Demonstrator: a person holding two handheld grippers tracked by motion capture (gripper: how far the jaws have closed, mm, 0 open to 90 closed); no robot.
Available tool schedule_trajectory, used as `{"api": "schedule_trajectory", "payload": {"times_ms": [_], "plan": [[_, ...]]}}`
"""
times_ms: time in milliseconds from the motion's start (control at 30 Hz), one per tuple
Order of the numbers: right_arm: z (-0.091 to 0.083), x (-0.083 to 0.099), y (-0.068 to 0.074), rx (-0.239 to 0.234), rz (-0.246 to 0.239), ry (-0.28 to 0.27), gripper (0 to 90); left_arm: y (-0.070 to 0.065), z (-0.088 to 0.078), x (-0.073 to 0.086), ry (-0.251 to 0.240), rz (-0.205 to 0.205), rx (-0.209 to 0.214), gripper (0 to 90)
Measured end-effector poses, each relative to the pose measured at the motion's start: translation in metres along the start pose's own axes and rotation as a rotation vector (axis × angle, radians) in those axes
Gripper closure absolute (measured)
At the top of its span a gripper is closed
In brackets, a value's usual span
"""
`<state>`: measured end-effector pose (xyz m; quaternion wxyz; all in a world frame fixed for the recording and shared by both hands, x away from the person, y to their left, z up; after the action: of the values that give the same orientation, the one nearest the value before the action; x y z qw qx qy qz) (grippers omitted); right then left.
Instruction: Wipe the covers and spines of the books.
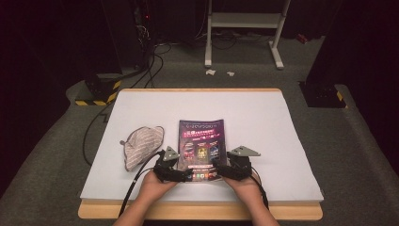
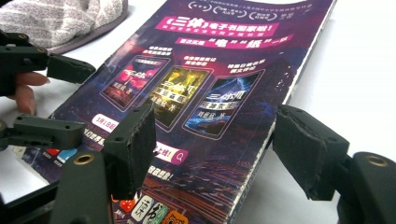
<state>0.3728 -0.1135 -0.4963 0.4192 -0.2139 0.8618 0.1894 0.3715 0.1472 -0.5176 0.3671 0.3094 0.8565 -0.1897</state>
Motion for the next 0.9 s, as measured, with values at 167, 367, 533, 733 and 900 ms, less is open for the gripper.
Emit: {"api": "schedule_trajectory", "payload": {"times_ms": [167,367,533,733,900], "plan": [[-0.003,-0.001,0.004,-0.004,-0.009,-0.021,30.8,0.001,0.0,0.0,-0.004,-0.006,-0.002,18.0],[-0.008,-0.003,0.011,-0.024,-0.015,-0.046,31.2,0.001,-0.001,0.001,-0.006,-0.012,-0.007,18.6],[-0.01,-0.004,0.019,-0.045,-0.031,-0.058,31.6,0.001,-0.001,0.001,-0.008,-0.018,-0.008,18.9],[-0.012,-0.003,0.02,-0.045,-0.028,-0.051,30.4,0.002,-0.001,0.001,-0.009,-0.019,-0.01,19.1],[-0.013,-0.001,0.022,-0.04,-0.043,-0.056,30.5,0.002,-0.001,0.001,-0.01,-0.019,-0.011,19.3]]}}
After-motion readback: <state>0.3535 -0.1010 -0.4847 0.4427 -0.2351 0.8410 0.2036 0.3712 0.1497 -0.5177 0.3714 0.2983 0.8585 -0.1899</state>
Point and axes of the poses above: each handheld gripper's, and its own axes: z roughly forward along the jaws, x roughly out of its underside, y roughly to its left, the point moved 1 cm from there along z, roughly forward along the jaws, and after that the axes turned 2 degrees about x, right-handed, at the moved point
